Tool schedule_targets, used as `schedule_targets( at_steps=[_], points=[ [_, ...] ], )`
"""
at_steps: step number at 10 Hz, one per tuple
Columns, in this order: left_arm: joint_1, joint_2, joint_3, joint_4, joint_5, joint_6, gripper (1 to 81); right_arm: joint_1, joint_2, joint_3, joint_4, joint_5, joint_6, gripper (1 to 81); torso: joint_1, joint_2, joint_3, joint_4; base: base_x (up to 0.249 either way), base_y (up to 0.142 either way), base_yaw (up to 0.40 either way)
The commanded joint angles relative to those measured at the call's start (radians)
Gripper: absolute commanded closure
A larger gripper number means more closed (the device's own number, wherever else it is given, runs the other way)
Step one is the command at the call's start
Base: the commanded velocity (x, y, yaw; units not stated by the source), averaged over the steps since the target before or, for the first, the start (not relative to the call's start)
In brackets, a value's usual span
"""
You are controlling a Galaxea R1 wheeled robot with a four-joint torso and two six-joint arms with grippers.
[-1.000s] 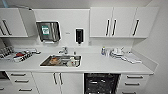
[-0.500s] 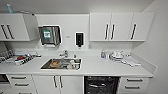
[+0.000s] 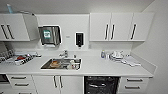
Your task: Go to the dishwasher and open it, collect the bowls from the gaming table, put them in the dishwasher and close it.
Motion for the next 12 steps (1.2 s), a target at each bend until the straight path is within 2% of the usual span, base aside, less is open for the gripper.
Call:
schedule_targets(
  at_steps=[1, 3, 6, 11, 12],
  points=[
    [-0.042, 0.025, -0.036, -0.005, 0.057, -0.002, 1.0, 0.049, 0.036, -0.066, -0.021, -0.032, -0.004, 1.0, -0.064, 0.100, 0.000, 0.000, 0.000, 0.000, 0.000],
    [-0.039, 0.028, -0.044, -0.004, 0.057, -0.002, 1.0, 0.049, 0.039, -0.064, -0.018, -0.033, -0.002, 1.0, -0.077, 0.119, 0.000, 0.000, 0.000, 0.000, 0.000],
    [-0.039, 0.029, -0.045, 0.002, 0.055, 0.000, 1.0, 0.049, 0.046, -0.064, -0.018, -0.033, -0.002, 1.0, -0.142, 0.217, 0.000, 0.000, 0.000, 0.000, 0.000],
    [-0.039, 0.031, -0.045, 0.007, 0.055, 0.000, 1.0, 0.053, 0.047, -0.061, -0.019, -0.033, -0.002, 1.0, -0.258, 0.397, 0.088, 0.000, 0.000, 0.000, 0.000],
    [-0.039, 0.031, -0.045, 0.007, 0.055, 0.000, 1.0, 0.053, 0.047, -0.061, -0.019, -0.033, -0.002, 1.0, -0.281, 0.433, 0.088, 0.000, 0.000, 0.000, 0.000]
  ],
)
